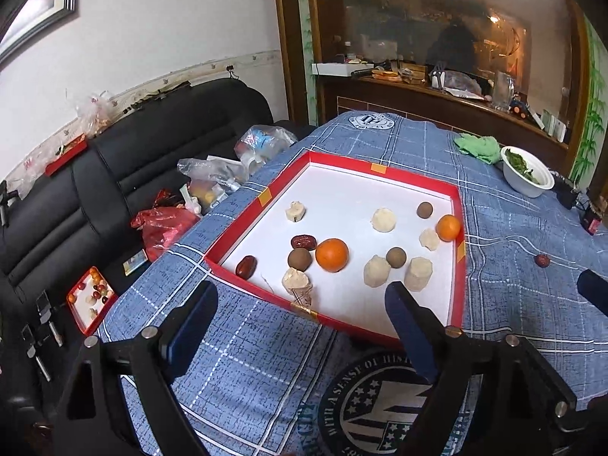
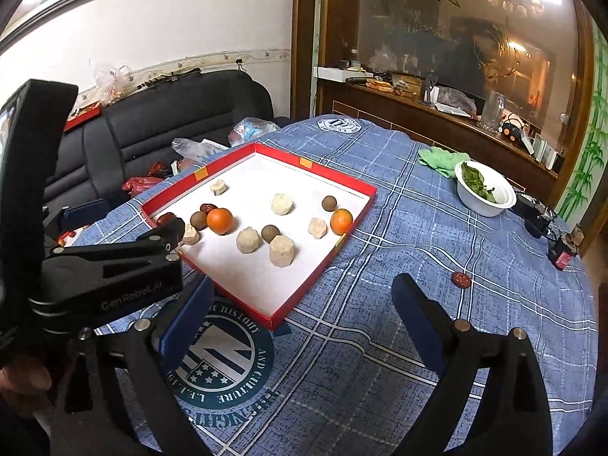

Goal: Organize fruits

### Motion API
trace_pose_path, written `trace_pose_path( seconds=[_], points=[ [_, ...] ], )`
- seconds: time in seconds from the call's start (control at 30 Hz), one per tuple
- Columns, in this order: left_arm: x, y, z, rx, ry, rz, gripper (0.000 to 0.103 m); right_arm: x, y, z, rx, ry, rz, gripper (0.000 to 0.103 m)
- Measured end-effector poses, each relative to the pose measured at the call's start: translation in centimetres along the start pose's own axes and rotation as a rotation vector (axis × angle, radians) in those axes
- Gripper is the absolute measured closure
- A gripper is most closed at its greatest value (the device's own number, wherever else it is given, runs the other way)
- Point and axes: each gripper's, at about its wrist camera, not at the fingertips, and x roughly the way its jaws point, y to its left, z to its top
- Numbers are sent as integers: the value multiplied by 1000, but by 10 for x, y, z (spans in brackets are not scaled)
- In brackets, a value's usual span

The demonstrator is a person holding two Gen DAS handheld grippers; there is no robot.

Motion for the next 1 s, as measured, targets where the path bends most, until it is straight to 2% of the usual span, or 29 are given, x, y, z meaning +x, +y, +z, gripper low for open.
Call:
trace_pose_path(
  seconds=[0.27,0.37,1.0],
  points=[
    [-1,4,1,-12,0,-8,11,-1,2,4,-6,-6,-11,7],
    [7,6,0,-26,26,-25,1,3,3,4,-5,0,-8,6],
    [22,19,8,-62,29,-45,0,8,15,15,-34,-12,-12,6]
  ],
)
